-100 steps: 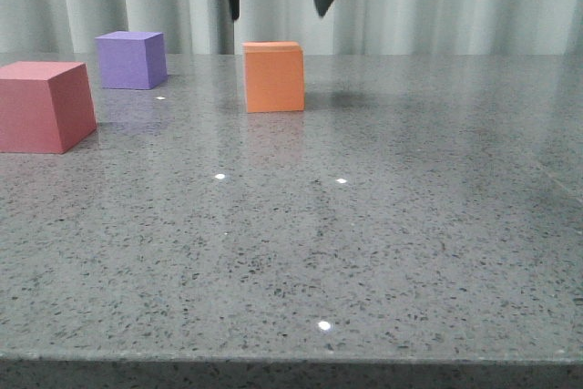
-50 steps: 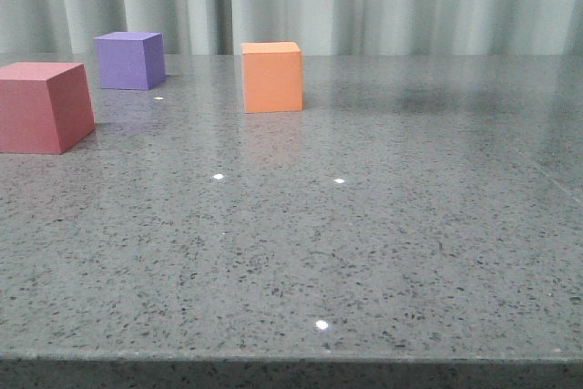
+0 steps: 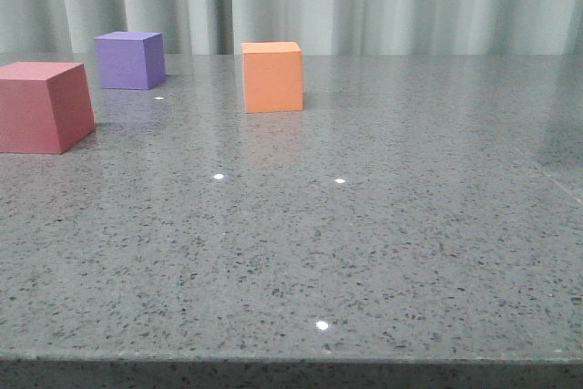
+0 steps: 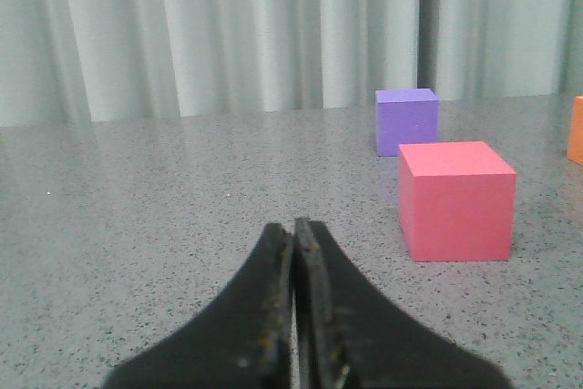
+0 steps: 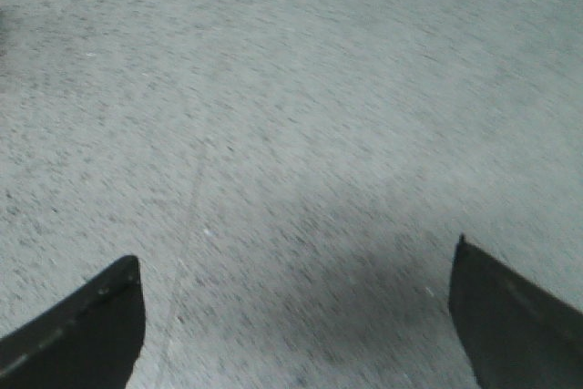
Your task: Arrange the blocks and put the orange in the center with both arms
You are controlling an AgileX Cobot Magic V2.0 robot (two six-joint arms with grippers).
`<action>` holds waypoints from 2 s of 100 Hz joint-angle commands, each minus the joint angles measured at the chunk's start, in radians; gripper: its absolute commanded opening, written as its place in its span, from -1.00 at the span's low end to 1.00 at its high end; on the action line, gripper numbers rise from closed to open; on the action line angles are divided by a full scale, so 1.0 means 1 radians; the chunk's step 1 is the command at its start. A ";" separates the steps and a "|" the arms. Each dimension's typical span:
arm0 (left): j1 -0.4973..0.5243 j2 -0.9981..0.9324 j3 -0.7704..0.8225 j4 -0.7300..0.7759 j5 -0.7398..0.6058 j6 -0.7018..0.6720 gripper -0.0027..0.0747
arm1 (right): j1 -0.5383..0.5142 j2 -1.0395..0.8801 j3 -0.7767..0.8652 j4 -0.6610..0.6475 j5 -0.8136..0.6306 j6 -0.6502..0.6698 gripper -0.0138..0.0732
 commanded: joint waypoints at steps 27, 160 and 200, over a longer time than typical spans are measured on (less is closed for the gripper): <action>0.001 -0.037 0.041 -0.009 -0.079 -0.002 -0.98 | -0.061 -0.554 0.408 -0.032 -0.277 0.005 0.84; 0.001 -0.037 0.041 -0.009 -0.079 -0.002 -0.98 | -0.061 -0.614 0.643 -0.092 -0.634 0.005 -0.84; 0.001 -0.034 -0.010 -0.028 -0.124 -0.002 -0.98 | -0.061 -0.614 0.643 -0.092 -0.634 0.005 -0.84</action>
